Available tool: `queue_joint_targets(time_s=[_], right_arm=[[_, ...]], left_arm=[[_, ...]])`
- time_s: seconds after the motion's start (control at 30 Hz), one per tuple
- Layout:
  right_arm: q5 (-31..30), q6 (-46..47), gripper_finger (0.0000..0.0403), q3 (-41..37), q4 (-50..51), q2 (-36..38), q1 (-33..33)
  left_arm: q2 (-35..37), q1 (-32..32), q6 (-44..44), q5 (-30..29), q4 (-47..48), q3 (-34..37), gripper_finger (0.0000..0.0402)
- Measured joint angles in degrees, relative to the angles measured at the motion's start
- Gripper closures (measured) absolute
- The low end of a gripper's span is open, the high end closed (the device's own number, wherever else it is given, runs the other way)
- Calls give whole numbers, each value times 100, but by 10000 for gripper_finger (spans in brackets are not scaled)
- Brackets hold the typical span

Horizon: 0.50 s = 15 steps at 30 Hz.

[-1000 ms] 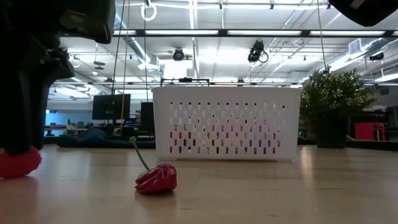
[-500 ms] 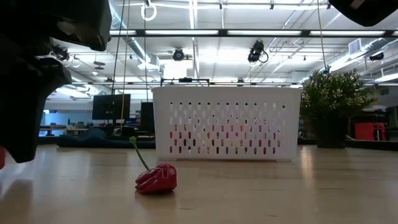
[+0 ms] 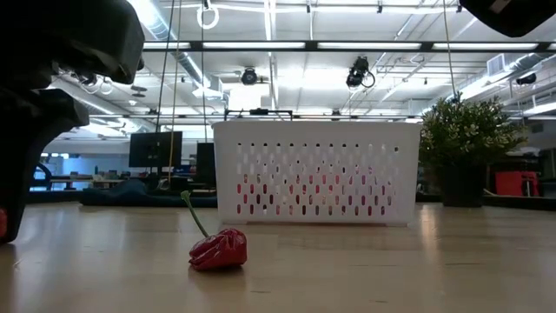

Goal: Pick and placing Produce into tupperware
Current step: Put the raspberry into the white bin

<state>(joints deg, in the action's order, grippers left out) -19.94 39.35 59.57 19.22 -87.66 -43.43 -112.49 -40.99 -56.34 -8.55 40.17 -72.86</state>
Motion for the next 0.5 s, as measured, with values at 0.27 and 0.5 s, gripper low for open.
queue_joint_targets(time_s=[0.27, 0.5], right_arm=[[1, -2, 241, 1, 1, 0, -1], [0, -2, 241, 2, 0, 0, -1]], left_arm=[[-2, 0, -205, -71, 94, 0, 257], [-2, 4, -261, -113, 2, 3, 293]])
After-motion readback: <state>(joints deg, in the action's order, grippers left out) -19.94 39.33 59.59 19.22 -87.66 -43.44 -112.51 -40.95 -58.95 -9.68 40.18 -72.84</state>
